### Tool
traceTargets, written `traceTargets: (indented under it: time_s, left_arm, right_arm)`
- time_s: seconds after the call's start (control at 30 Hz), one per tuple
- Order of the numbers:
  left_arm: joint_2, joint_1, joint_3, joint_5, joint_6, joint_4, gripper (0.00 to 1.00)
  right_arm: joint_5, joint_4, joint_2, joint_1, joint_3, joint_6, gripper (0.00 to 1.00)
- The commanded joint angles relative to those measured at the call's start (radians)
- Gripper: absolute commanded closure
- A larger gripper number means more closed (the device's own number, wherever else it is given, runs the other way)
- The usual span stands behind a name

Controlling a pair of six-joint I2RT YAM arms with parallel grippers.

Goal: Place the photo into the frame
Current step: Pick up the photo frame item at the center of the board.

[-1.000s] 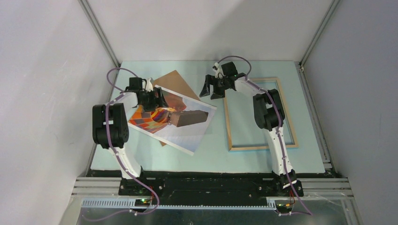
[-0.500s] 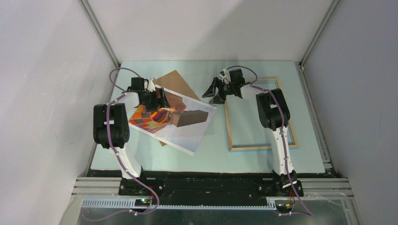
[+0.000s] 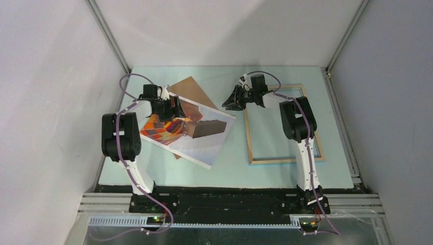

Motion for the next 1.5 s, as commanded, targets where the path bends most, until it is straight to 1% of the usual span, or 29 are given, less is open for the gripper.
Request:
traceTargets:
  time_s: [0.0,0.2,0.23,0.27,0.33,0.37,0.4,0.43,0.57,0.6,0.67,0.87,1.1,1.2,1.33,1.47]
  left_arm:
    - [-0.025,-0.015,-0.017,0.026,0.023,-0.003,0.08]
    - [-0.034,-0.025,-0.011,0.048,0.037,-0.002,0.08]
    - [-0.035,-0.025,-0.012,0.051,0.038,-0.002,0.08]
    - [-0.036,-0.024,-0.013,0.059,0.041,-0.003,0.08]
    - [-0.043,-0.025,-0.014,0.073,0.045,-0.002,0.08]
    - [-0.049,-0.025,-0.014,0.076,0.046,-0.003,0.08]
    - [-0.058,-0.025,-0.015,0.082,0.049,-0.002,0.08]
    - [-0.062,-0.025,-0.015,0.087,0.051,-0.002,0.07]
    - [-0.089,-0.026,-0.016,0.093,0.057,-0.003,0.05]
    - [-0.097,-0.025,-0.015,0.095,0.058,-0.002,0.02]
    - [-0.108,-0.025,-0.012,0.103,0.059,-0.002,0.01]
    - [-0.138,-0.015,0.003,0.154,0.068,-0.002,0.0]
    - [-0.15,-0.004,0.048,0.24,0.078,-0.003,0.0]
    - [-0.152,-0.003,0.069,0.3,0.071,-0.002,0.0]
    - [-0.152,-0.003,0.105,0.363,0.055,-0.002,0.0]
    - [-0.132,-0.004,0.151,0.426,0.018,-0.002,0.0]
  right_arm:
    - [-0.027,0.005,-0.072,-0.007,0.054,-0.032,0.61]
    - [-0.048,0.007,-0.076,0.003,0.059,-0.038,0.72]
    - [-0.053,0.006,-0.076,0.005,0.059,-0.039,0.76]
    - [-0.055,0.006,-0.076,0.008,0.058,-0.041,0.79]
    - [-0.063,0.006,-0.08,0.009,0.058,-0.043,0.88]
    - [-0.069,0.005,-0.083,0.008,0.056,-0.043,0.95]
    - [-0.072,0.006,-0.093,0.005,0.053,-0.043,0.99]
    - [-0.076,0.006,-0.098,0.002,0.045,-0.043,1.0]
    - [-0.081,0.018,-0.153,-0.016,0.004,-0.036,1.0]
    - [-0.081,0.032,-0.179,-0.024,-0.007,-0.032,1.0]
    - [-0.086,0.064,-0.219,-0.038,-0.049,-0.011,1.0]
    - [-0.127,0.165,-0.336,-0.075,-0.188,0.042,1.0]
    - [-0.179,0.222,-0.442,-0.121,-0.266,0.066,1.0]
    - [-0.194,0.24,-0.486,-0.139,-0.283,0.082,1.0]
    - [-0.219,0.278,-0.531,-0.167,-0.3,0.113,1.0]
    - [-0.243,0.352,-0.574,-0.178,-0.322,0.163,1.0]
